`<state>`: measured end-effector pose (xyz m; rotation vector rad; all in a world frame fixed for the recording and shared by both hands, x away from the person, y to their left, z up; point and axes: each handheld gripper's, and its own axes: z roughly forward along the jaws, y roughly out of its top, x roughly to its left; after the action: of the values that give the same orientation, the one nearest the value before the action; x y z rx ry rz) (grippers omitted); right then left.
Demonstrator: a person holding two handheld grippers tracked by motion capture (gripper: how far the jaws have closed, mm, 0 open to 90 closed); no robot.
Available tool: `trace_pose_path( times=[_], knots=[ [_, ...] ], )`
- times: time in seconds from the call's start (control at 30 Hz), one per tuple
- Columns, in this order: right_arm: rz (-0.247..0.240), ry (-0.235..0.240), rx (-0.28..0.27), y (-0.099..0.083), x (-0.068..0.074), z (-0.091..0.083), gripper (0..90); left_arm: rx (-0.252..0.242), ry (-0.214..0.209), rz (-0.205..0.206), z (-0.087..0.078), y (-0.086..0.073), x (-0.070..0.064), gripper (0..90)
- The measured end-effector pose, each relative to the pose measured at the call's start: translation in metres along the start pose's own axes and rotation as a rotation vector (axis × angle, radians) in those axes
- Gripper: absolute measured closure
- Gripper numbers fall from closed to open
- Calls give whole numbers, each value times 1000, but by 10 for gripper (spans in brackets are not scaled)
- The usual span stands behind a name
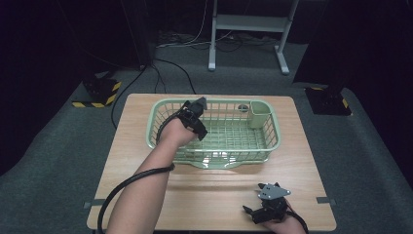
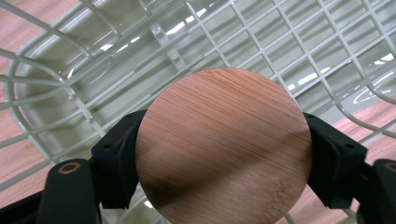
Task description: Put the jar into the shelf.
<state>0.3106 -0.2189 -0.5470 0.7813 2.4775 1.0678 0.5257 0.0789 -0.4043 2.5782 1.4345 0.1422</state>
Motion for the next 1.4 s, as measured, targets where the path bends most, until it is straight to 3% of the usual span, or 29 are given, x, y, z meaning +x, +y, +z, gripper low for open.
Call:
trace_pose_path(
  times=[0.27, 0.67, 0.77, 0.87, 0.93, 1.07, 1.4],
  knots=[
    [-1, 0, 1, 0, 0, 0, 10, 5, 11, 34, 1, -1, -4, 238],
    [-2, 0, 1, 0, 0, 0, 10, 15, 21, 35, 1, -1, -4, 235],
    [0, 0, 0, 0, 0, 0, 10, 24, 24, 53, 2, -1, -5, 231],
    [1, 1, -2, 0, 0, 0, 10, 45, 24, 62, 5, -2, -6, 149],
    [0, 1, -1, 0, 0, 0, 10, 34, 23, 65, 4, -2, -6, 119],
    [0, 1, -2, 0, 0, 0, 10, 22, 10, 56, 0, -2, -4, 56],
    [-2, 2, -2, 0, 0, 0, 10, 1, 9, 37, -25, -8, 1, 18]
  ],
)
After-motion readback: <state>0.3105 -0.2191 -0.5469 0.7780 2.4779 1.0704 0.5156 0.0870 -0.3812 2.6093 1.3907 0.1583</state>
